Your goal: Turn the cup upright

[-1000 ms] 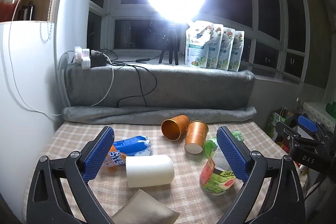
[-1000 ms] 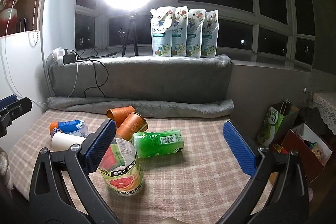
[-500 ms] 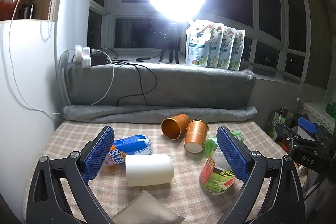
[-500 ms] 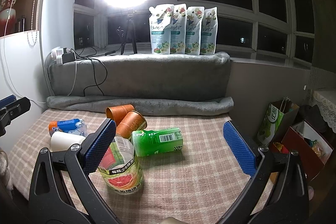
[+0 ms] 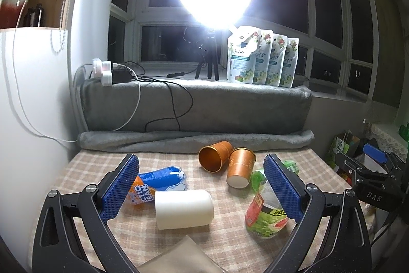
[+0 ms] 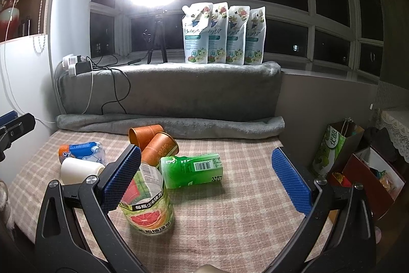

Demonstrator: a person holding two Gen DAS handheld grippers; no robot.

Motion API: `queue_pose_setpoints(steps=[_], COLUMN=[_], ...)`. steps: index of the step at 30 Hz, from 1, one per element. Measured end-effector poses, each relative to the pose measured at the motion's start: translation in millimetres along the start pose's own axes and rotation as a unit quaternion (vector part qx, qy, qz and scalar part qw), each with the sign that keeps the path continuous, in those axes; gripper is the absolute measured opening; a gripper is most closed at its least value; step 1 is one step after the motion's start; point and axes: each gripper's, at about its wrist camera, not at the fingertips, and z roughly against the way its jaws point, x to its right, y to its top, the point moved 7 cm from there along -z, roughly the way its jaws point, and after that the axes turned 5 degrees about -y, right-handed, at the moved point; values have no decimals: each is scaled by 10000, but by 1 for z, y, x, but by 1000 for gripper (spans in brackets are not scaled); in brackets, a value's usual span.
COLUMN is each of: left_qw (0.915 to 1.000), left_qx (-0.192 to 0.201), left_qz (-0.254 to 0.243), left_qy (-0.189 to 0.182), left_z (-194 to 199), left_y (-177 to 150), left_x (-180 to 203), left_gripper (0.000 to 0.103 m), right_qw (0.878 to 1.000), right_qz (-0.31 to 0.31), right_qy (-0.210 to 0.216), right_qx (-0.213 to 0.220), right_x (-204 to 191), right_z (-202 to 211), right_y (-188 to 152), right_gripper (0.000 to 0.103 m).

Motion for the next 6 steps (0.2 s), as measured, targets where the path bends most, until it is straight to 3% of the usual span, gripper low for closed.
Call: queue_pose_setpoints(steps=[6], left_qw=[10000], left_qx=[53], left_qz=[-12], left_qy=[42], left_z=[1], left_y=[1], left_x=[-2], left_gripper=[98], right_qw=[10000], right_qz=[6], right_qy=[8], right_qx=[-1], right_x=[0], right_z=[-1], right_y=[0], right_gripper=[103])
